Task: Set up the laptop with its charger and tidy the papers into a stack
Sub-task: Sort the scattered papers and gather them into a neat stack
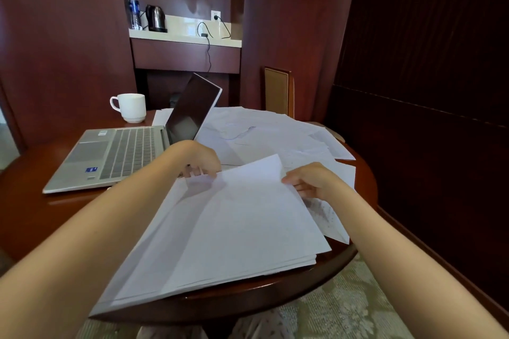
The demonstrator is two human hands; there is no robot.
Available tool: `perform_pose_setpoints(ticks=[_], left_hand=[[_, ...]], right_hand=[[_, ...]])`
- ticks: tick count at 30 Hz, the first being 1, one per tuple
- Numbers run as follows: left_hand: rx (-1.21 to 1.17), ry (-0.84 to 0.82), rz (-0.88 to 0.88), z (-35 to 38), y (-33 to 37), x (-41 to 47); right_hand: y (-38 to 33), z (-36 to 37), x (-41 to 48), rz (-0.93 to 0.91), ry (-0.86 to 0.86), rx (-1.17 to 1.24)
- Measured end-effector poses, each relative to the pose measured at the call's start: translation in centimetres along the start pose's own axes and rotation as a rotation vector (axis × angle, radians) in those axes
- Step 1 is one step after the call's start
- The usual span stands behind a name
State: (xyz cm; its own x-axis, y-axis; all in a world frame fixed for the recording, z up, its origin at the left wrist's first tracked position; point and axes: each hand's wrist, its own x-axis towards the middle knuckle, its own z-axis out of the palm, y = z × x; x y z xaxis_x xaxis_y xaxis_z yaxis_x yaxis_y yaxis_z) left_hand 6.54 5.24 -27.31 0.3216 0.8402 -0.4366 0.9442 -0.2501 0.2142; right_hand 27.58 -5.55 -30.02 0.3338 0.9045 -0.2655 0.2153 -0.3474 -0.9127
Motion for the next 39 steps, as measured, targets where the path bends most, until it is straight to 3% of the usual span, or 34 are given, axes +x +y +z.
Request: perform_pose_setpoints(ticks=[5,10,15,19,25,29,35,39], left_hand=[[-0.096,0.098,0.147,0.8,0.9,0.3],[-0.116,0.157,0.184,1.4,0.5,0.9],[-0.079,0.212,0.185,1.7,1.2,0.9],[-0.032,0.235,0.232,2.5,3.0,0.8],[0.085,0.348,0.215,4.8,4.3,1.9],[0.121,0.429,0.219,5.6,4.8,2.0],[0.183,0.541,0.196,7.0,5.5,1.9],[0.173,0.545,0.19,7.0,5.5,2.0]], right_hand=[[-0.2,1.7,-0.2,0.016,0.04,-0.083],[-0.1,1.3,-0.4,0.015,0.033,-0.343],[0.6,1.1,0.2,0.011,0.05,-0.346],[1.3,-0.4,1.6,-0.013,0.194,-0.34],[3.1,-4.6,2.1,0.134,0.456,-0.25],[2.4,-6.2,1.9,0.123,0.504,-0.016],[1.8,-7.7,0.2,0.297,0.449,0.32],[2.6,-7.1,0.6,0.295,0.309,0.224]])
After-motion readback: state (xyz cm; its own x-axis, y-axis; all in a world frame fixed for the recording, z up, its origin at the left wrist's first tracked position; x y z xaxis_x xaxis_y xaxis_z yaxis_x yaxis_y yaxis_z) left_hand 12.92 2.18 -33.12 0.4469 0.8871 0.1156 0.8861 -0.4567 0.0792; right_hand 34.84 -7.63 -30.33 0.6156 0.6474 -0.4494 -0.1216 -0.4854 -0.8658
